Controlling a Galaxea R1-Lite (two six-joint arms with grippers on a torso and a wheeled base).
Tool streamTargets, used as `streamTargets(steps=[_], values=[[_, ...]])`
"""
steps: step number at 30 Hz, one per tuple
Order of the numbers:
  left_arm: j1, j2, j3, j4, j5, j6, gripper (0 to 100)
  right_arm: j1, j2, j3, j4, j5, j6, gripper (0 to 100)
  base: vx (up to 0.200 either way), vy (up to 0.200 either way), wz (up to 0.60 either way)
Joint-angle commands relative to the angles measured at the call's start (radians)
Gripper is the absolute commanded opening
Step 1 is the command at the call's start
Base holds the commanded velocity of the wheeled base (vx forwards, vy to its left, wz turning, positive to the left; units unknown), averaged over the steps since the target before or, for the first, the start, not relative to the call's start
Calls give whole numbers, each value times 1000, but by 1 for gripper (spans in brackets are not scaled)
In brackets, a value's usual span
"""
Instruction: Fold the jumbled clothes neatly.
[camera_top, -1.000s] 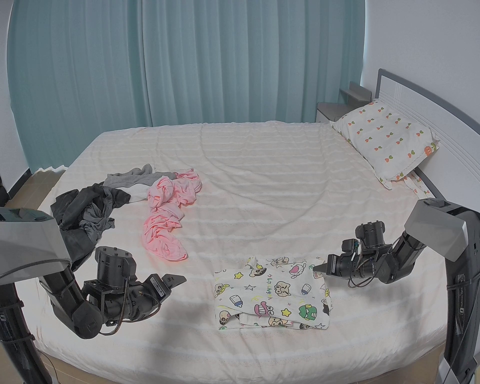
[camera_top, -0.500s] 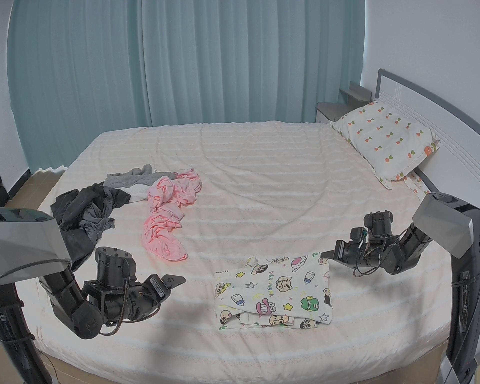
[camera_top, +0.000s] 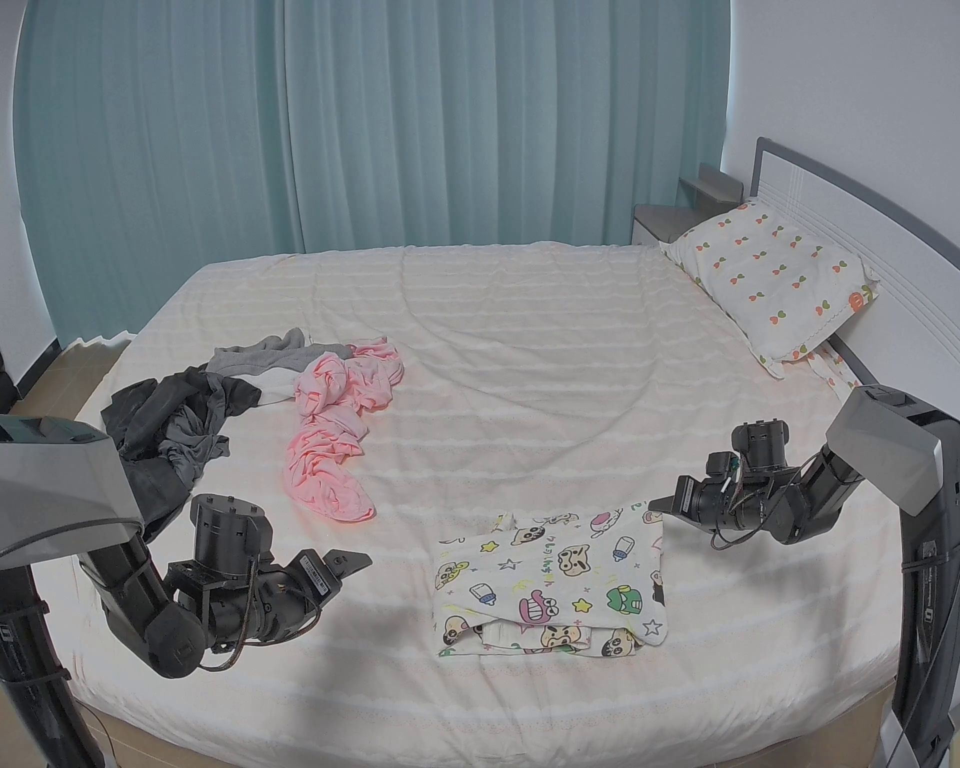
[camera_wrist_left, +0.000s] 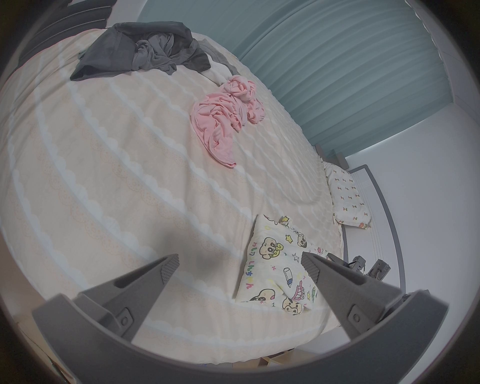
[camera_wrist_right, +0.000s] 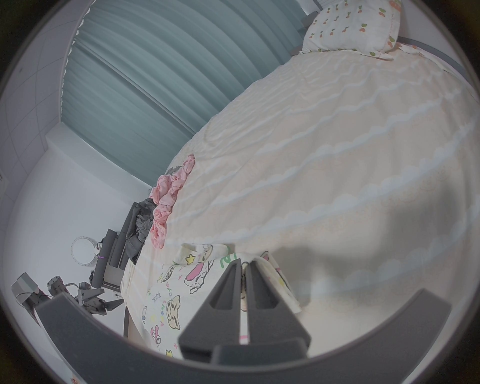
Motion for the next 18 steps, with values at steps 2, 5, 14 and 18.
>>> streamTargets(steps=[2, 5, 14, 18], values=[[-3, 4, -1, 0, 0, 0, 100, 5, -2, 10, 29, 1, 0, 100, 0, 0, 0], [-7, 5, -10, -2, -2, 0, 100, 6, -56, 46, 56, 6, -2, 100, 0, 0, 0], [-40, 22, -45, -10, -22, -45, 100, 6, -127, 141, 52, 9, -11, 100, 0, 0, 0], [-38, 21, -47, -10, -23, -57, 100, 9, -122, 142, 52, 9, -13, 100, 0, 0, 0]])
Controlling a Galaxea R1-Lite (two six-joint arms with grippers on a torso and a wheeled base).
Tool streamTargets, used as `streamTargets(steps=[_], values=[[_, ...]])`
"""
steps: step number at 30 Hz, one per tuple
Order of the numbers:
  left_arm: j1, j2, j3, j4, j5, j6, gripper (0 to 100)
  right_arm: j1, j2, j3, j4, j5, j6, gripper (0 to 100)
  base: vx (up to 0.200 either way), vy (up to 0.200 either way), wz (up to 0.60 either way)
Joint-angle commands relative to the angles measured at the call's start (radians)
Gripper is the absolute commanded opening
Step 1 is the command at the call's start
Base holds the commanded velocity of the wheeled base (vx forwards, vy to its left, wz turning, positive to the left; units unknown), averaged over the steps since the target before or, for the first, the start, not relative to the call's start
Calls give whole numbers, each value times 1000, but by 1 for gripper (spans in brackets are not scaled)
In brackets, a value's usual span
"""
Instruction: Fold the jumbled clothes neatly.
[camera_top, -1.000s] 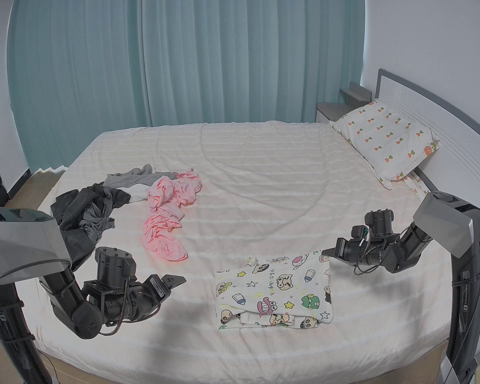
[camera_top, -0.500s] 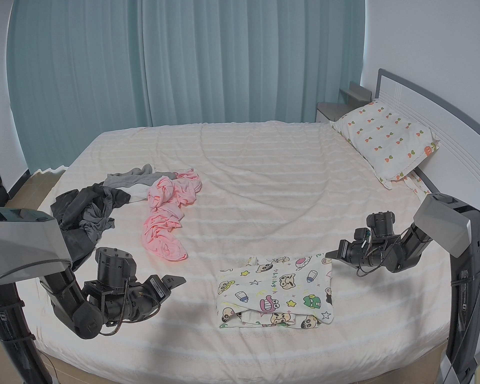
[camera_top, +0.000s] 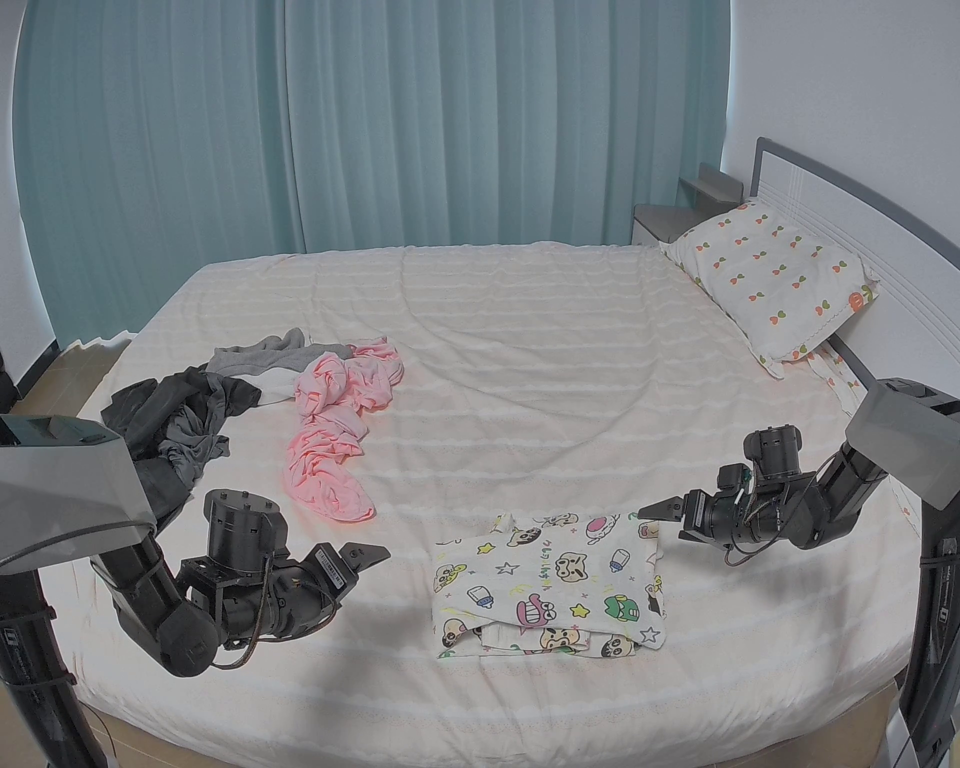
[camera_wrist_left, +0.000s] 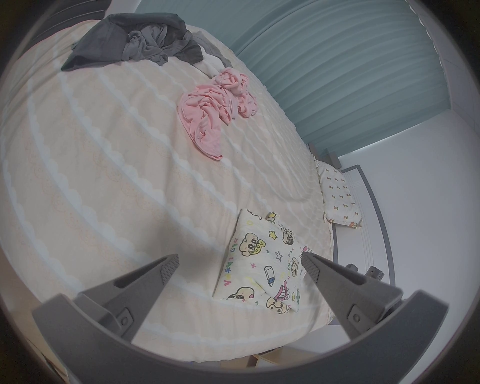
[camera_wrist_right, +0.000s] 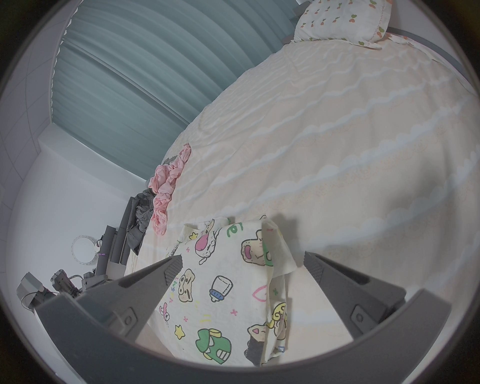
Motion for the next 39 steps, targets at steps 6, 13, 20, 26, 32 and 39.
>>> streamTargets(steps=[6, 13, 20, 26, 32, 39], values=[[-4, 7, 0, 0, 0, -2, 100, 9, -20, 28, 0, 1, -11, 100, 167, 0, 0], [5, 37, -5, -8, 2, -3, 100, 9, -18, 28, 0, 2, -17, 100, 29, 0, 0], [2, 41, 9, -40, -3, -2, 100, 9, -20, 29, 0, 2, -19, 100, 0, 0, 0], [-7, 43, 9, -43, -1, 3, 100, 11, -23, 34, -2, 1, -26, 100, 100, 0, 0], [-48, 86, -16, -87, 3, 12, 100, 37, -55, 25, 1, -9, -23, 100, 0, 0, 0], [-97, 191, -63, -87, 8, 212, 100, 48, -102, 111, -4, -35, -25, 100, 0, 0, 0]])
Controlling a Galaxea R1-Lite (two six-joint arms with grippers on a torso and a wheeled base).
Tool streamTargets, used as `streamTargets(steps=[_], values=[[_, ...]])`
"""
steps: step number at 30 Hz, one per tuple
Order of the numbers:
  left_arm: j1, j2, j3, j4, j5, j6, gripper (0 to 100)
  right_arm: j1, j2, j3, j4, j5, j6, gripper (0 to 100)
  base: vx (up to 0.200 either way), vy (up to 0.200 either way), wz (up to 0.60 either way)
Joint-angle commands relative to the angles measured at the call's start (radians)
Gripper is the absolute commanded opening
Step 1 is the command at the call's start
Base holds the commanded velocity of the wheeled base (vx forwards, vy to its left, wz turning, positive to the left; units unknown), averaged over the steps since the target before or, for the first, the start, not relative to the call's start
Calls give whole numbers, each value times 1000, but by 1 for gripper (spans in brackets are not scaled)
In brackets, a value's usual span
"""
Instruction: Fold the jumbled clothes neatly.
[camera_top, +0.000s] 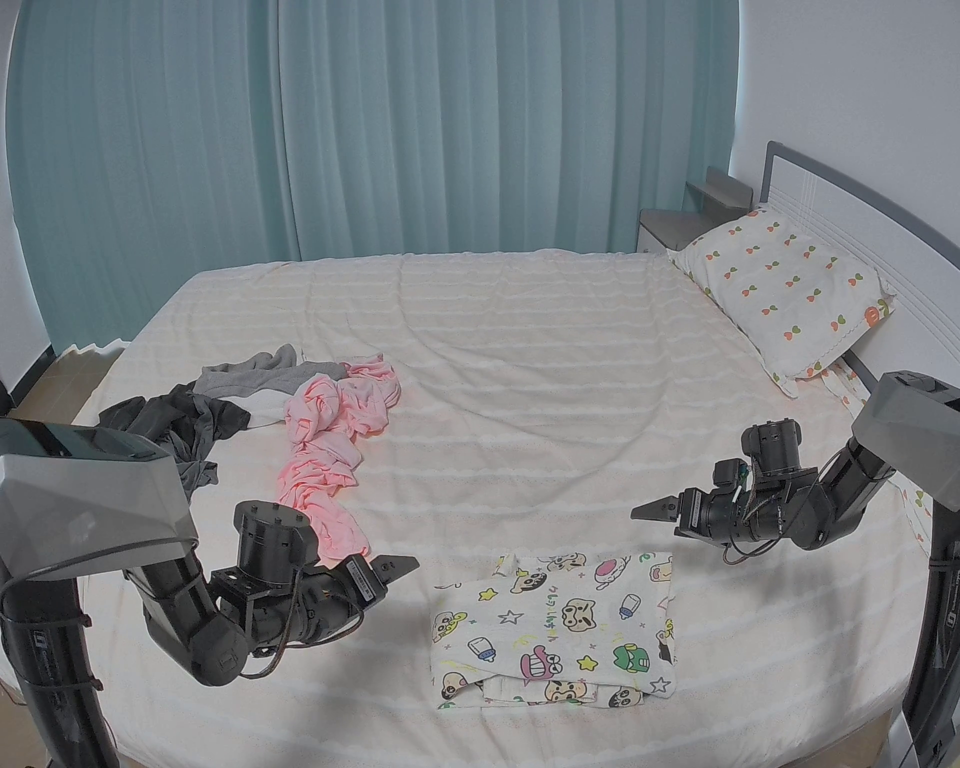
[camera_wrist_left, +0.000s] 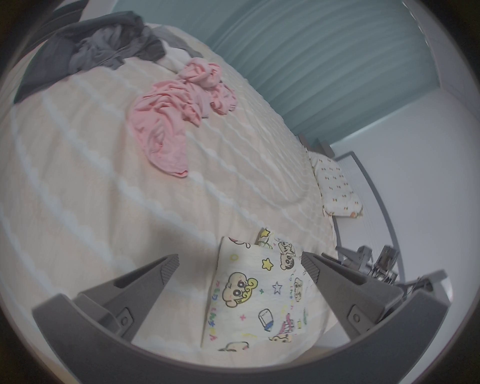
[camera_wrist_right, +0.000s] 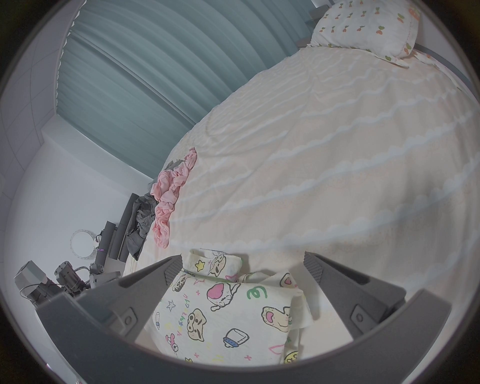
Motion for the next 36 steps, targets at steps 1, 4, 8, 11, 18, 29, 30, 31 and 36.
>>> streamTargets(steps=[1, 4, 8, 11, 18, 29, 30, 31, 36], values=[[-47, 102, -28, -1, 1, 107, 100, 3, -40, 91, -7, -17, -2, 100, 0, 0, 0], [-64, 121, -39, 1, 1, 140, 100, 0, -37, 131, -28, -17, -2, 100, 0, 0, 0], [-99, 148, -88, -1, 7, 169, 100, 1, -4, 190, -148, -14, 0, 100, 0, 0, 0], [-133, 162, -114, -5, 15, 202, 100, 7, 15, 229, -272, -17, 9, 100, 0, 0, 0], [-153, 248, -166, -5, 50, 252, 100, 9, 6, 251, -301, -17, 9, 100, 0, 0, 0], [-168, 253, -174, 31, 35, 338, 100, 10, 5, 251, -303, -17, 7, 100, 0, 0, 0], [-168, 253, -174, 31, 35, 338, 100, 10, 5, 251, -303, -17, 7, 100, 0, 0, 0], [-182, 253, -185, 39, 35, 343, 100, 10, 5, 251, -301, -17, 7, 100, 0, 0, 0], [-210, 253, -220, 85, 42, 343, 100, 10, 2, 251, -303, -17, 6, 100, 0, 0, 0]])
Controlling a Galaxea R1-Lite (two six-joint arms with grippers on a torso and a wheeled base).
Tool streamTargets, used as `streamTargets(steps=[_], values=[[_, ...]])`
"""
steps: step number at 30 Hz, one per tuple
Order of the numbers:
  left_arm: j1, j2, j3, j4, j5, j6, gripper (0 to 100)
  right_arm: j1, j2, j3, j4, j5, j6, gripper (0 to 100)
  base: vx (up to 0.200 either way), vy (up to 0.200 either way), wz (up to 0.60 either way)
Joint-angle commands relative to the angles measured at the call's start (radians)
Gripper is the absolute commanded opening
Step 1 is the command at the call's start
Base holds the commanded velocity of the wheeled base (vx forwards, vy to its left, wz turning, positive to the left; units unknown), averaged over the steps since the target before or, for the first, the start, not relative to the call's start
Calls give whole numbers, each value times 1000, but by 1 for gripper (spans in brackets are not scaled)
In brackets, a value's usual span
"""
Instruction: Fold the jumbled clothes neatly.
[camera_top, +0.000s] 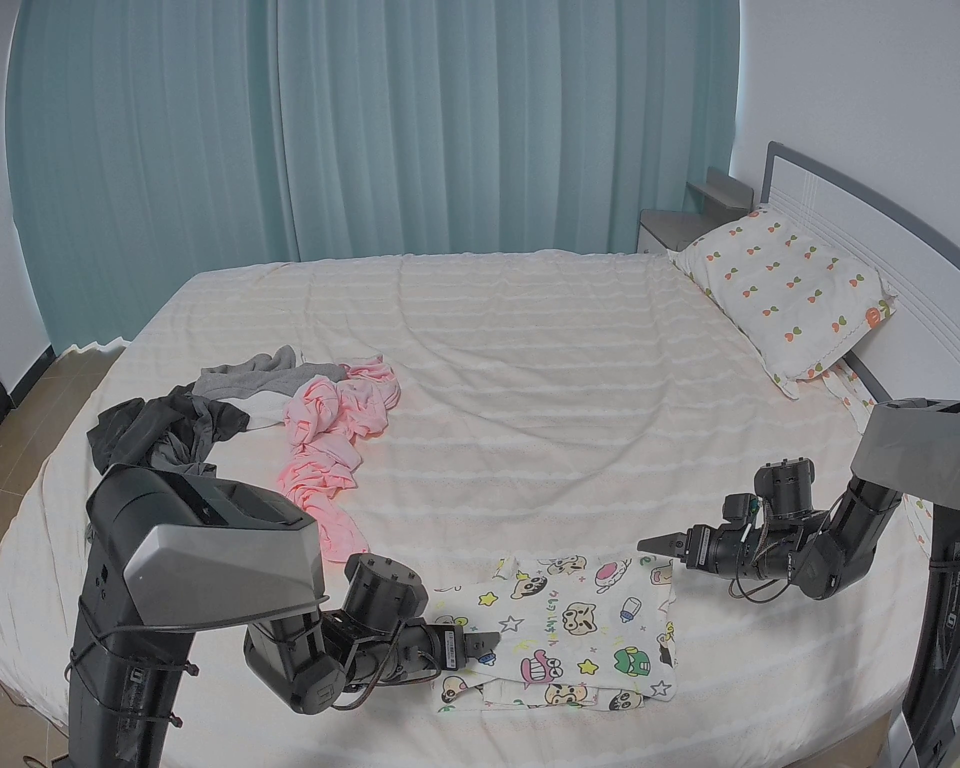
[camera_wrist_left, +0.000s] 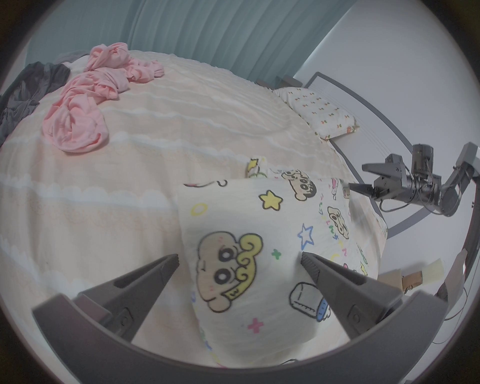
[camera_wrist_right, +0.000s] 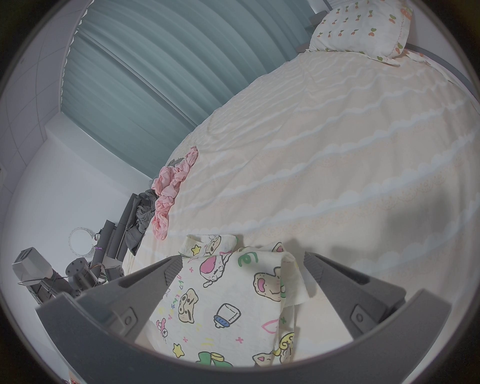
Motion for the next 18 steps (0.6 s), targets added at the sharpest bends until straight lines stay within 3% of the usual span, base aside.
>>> streamTargets(steps=[1, 8, 9, 18], values=[[-21, 4, -31, 22, 6, -1, 100, 1, -2, -2, 0, 1, -2, 100, 0, 0, 0], [-25, 4, -43, 39, 9, -2, 100, 1, -2, -2, 0, 1, -2, 100, 0, 0, 0], [-26, 4, -43, 38, 9, -2, 0, 1, -2, 0, 0, 1, -2, 100, 0, 0, 0], [-26, 4, -31, 32, 29, -4, 0, -2, -6, 0, 0, 5, 1, 100, 0, 0, 0]])
